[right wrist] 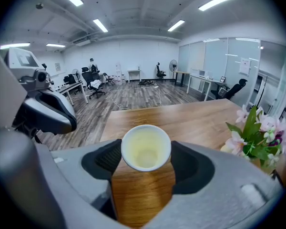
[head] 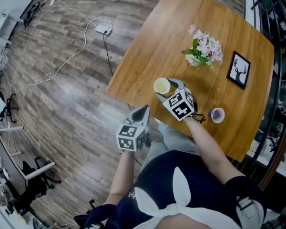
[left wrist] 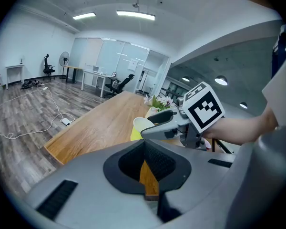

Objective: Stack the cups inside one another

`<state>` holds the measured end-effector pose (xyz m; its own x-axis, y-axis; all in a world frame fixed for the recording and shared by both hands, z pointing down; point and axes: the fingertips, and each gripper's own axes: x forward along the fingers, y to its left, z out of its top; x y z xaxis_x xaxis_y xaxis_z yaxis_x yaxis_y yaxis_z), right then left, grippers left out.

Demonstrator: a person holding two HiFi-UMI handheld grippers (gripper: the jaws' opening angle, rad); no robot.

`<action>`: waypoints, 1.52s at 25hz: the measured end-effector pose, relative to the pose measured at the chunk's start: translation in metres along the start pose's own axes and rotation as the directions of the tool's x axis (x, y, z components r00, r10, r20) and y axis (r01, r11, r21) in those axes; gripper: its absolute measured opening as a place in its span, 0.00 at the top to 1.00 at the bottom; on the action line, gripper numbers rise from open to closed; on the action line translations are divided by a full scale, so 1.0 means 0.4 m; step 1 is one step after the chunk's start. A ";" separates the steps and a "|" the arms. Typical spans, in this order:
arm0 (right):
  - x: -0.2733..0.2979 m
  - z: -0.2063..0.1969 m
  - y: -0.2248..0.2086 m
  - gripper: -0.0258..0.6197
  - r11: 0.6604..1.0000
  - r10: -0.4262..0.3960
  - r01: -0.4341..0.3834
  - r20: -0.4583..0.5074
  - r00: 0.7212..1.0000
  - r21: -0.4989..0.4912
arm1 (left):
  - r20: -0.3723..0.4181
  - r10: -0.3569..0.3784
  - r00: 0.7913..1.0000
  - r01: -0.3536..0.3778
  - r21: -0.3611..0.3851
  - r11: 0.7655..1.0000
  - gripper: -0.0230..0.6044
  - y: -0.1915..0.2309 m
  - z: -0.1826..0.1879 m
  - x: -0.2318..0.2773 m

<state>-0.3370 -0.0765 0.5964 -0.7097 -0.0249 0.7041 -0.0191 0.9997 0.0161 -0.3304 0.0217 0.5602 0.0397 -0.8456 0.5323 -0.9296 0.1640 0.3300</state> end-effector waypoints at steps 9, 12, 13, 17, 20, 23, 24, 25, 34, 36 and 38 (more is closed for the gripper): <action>-0.129 0.091 -0.010 0.47 0.997 -0.058 0.064 0.132 0.990 -0.042 | 0.000 -0.033 0.999 0.033 0.028 0.999 0.94 -0.045 -0.005 -0.007; -0.182 0.119 -0.018 0.47 0.993 -0.097 0.107 0.187 0.978 -0.048 | 0.004 -0.033 0.999 0.033 0.033 0.999 0.94 -0.060 -0.008 -0.010; -0.198 0.126 -0.019 0.47 0.992 -0.107 0.118 0.204 0.973 -0.044 | 0.006 -0.033 0.999 0.033 0.034 0.999 0.94 -0.065 -0.008 -0.011; -0.247 0.136 -0.009 0.47 0.995 -0.102 0.101 0.253 0.962 0.018 | 0.022 -0.027 0.999 0.027 0.038 0.999 0.94 -0.085 -0.002 -0.021; -0.281 0.139 -0.002 0.47 0.994 -0.106 0.108 0.271 0.957 0.010 | 0.040 -0.019 0.999 0.017 0.044 0.999 0.94 -0.099 0.009 -0.031; -0.308 0.134 0.005 0.47 0.991 -0.120 0.132 0.255 0.959 -0.031 | 0.030 -0.032 0.999 0.030 0.053 0.998 0.94 -0.119 -0.001 -0.036; -0.316 0.130 0.004 0.47 0.989 -0.128 0.143 0.246 0.961 -0.046 | 0.031 -0.032 0.999 0.030 0.053 0.998 0.94 -0.124 -0.001 -0.036; -0.325 0.126 0.004 0.47 0.986 -0.137 0.156 0.239 0.961 -0.061 | 0.034 -0.032 0.999 0.030 0.053 0.998 0.94 -0.128 0.000 -0.035; -0.405 0.089 -0.003 0.47 0.973 -0.202 0.224 0.249 0.947 -0.062 | 0.020 -0.069 0.997 0.067 0.087 0.994 0.94 -0.180 -0.011 -0.030; -0.422 0.073 -0.012 0.47 0.973 -0.210 0.228 0.249 0.946 -0.046 | 0.018 -0.080 0.997 0.077 0.096 0.992 0.94 -0.195 -0.011 -0.020; -0.439 0.055 -0.020 0.47 0.973 -0.217 0.231 0.245 0.945 -0.027 | 0.024 -0.091 0.996 0.088 0.106 0.990 0.94 -0.210 -0.006 -0.012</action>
<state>-0.2276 -0.0803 0.4568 -0.8389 -0.2413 0.4878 -0.1635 0.9667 0.1969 -0.2517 0.0132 0.5320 0.1153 -0.8689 0.4814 -0.9562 0.0342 0.2908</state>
